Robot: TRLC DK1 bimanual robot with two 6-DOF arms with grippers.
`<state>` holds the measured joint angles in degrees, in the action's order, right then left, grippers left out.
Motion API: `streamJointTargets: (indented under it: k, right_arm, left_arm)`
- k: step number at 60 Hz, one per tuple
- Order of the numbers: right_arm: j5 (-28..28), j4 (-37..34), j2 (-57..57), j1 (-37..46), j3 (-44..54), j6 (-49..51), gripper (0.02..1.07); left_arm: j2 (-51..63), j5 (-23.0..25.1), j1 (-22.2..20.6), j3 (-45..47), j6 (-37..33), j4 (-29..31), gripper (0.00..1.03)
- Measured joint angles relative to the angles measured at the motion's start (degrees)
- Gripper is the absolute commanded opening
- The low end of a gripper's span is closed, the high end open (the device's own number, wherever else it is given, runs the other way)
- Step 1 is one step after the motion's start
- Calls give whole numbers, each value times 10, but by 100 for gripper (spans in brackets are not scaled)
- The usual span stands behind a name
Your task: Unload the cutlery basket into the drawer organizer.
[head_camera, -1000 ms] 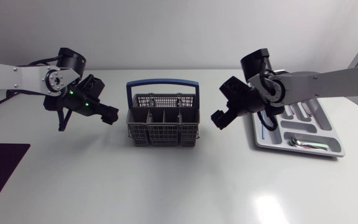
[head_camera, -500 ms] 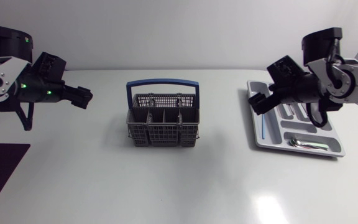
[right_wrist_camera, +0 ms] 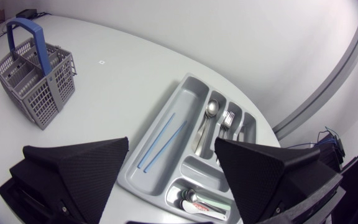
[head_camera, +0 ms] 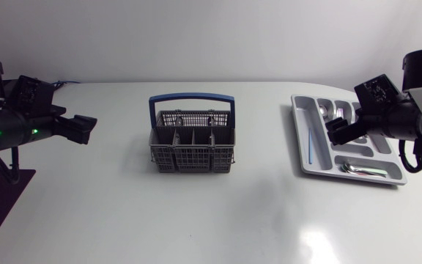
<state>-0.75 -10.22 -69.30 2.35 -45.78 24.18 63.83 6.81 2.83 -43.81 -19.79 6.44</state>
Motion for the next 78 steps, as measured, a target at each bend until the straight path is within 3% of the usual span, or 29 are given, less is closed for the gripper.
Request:
streamJointTargets:
  k: [22, 38, 48, 78]
  right_arm:
    - [8, 38, 114, 29, 92, 5, 102]
    - [26, 91, 200, 30, 169, 2, 102]
    - [28, 152, 276, 30, 229, -9, 102]
    - [44, 173, 462, 6, 334, -51, 102]
  left_arm:
    - [-102, 0, -7, 85, 5, -54, 99]
    - [-171, 1, -8, 148, 8, -62, 99]
    - [-252, 2, -10, 205, 43, -97, 98]
    - [-422, -13, -19, 311, 113, -113, 98]
